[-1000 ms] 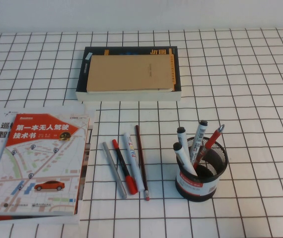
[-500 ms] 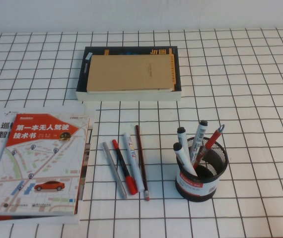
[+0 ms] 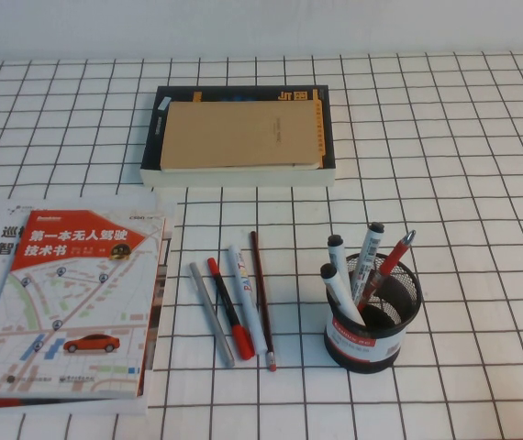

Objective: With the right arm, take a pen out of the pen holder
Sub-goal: 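Take a marker out of the pen holder and lay it on the table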

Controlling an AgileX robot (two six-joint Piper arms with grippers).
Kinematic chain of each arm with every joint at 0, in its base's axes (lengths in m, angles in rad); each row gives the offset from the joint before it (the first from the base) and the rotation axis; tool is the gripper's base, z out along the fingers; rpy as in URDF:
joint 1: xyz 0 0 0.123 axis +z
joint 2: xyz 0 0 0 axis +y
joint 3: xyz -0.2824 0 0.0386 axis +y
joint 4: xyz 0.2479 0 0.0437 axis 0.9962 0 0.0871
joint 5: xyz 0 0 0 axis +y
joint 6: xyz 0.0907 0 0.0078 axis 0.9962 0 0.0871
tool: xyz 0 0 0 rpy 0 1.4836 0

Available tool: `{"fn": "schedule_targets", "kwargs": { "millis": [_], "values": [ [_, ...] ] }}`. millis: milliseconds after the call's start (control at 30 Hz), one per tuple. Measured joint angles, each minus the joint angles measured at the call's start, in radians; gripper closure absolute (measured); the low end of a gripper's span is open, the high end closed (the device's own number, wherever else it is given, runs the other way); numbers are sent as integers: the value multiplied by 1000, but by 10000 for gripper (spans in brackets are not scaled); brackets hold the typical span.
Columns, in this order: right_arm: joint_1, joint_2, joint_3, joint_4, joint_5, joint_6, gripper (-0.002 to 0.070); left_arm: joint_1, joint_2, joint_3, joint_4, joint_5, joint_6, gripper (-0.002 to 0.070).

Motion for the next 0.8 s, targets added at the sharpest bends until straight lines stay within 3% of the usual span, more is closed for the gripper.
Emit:
{"fn": "schedule_targets", "kwargs": {
  "millis": [100,300,567,800],
  "values": [
    [0,0,1,28,8,-100,692,0,0,0,0,0,0,679],
    [0,0,1,276,95,-529,692,0,0,0,0,0,0,679],
    [0,0,2,371,232,-585,692,0,0,0,0,0,0,679],
    [0,0,2,626,247,-589,692,0,0,0,0,0,0,679]
  ]
}}
